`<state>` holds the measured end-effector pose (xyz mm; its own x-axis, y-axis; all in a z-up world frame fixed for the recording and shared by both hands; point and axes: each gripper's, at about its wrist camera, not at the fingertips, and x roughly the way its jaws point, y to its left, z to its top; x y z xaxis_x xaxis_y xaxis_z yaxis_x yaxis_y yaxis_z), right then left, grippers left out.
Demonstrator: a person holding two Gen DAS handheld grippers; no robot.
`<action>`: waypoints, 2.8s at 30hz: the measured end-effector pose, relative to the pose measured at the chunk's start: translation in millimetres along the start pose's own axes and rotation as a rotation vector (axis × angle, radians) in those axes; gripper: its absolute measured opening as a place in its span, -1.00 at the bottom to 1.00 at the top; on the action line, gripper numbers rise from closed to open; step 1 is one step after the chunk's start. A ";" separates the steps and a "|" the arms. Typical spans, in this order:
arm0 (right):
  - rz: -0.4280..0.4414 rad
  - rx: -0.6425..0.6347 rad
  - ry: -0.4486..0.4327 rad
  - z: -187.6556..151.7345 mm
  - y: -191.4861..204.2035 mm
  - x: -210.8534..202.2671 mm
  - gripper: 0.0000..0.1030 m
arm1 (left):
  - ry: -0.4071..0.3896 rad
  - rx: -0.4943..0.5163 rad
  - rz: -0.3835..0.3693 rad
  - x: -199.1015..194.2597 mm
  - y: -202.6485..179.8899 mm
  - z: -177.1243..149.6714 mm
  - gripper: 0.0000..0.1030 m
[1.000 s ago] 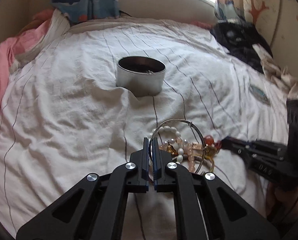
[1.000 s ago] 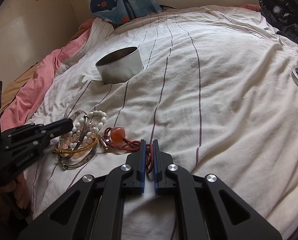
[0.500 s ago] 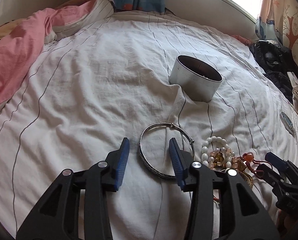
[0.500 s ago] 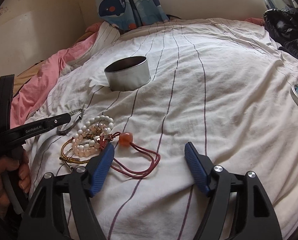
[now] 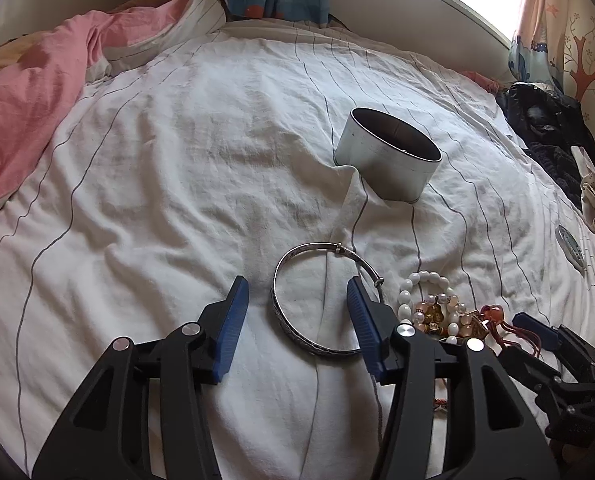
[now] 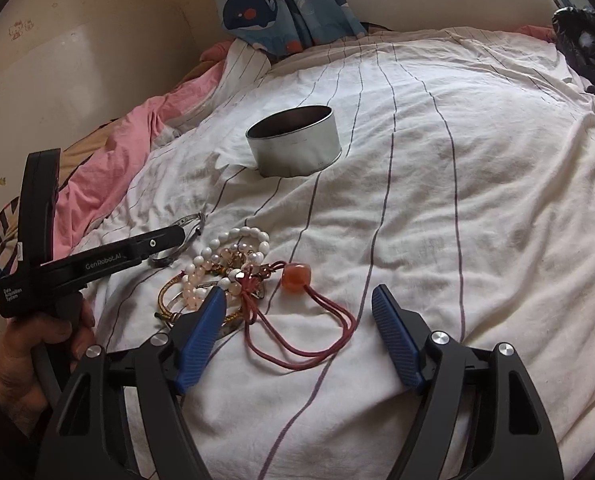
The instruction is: Organize jewelry
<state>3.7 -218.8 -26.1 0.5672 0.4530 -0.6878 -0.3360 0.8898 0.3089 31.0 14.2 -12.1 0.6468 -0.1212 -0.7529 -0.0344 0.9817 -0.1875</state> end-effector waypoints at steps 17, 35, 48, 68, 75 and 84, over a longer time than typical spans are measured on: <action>-0.030 0.040 -0.007 -2.2 -8.1 -0.7 -0.49 | 0.003 -0.004 0.002 1.3 -0.7 -2.8 -0.03; -0.016 0.068 -0.020 -1.9 -12.9 -0.6 -0.85 | -0.015 0.068 0.042 -4.7 -9.6 -3.4 -0.92; -0.013 0.057 -0.013 -1.9 -8.7 1.2 -0.43 | -0.009 0.088 0.070 -2.1 -13.4 -3.7 -0.88; 0.076 0.156 -0.002 2.7 -24.4 -3.7 -0.89 | -0.030 0.134 0.010 -12.6 -26.8 3.8 -0.91; 0.147 0.163 -0.093 42.2 -22.4 -23.0 -0.89 | -0.096 0.124 -0.040 -24.2 -37.0 49.7 -0.91; 0.168 0.111 -0.175 104.9 -17.4 -21.9 -0.89 | -0.125 0.168 -0.061 5.8 -68.2 118.6 -0.90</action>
<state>75.9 -238.3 52.5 0.6351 0.5887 -0.5000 -0.3574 0.7979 0.4855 127.4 -35.9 71.1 0.7334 -0.1725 -0.6575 0.1288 0.9850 -0.1148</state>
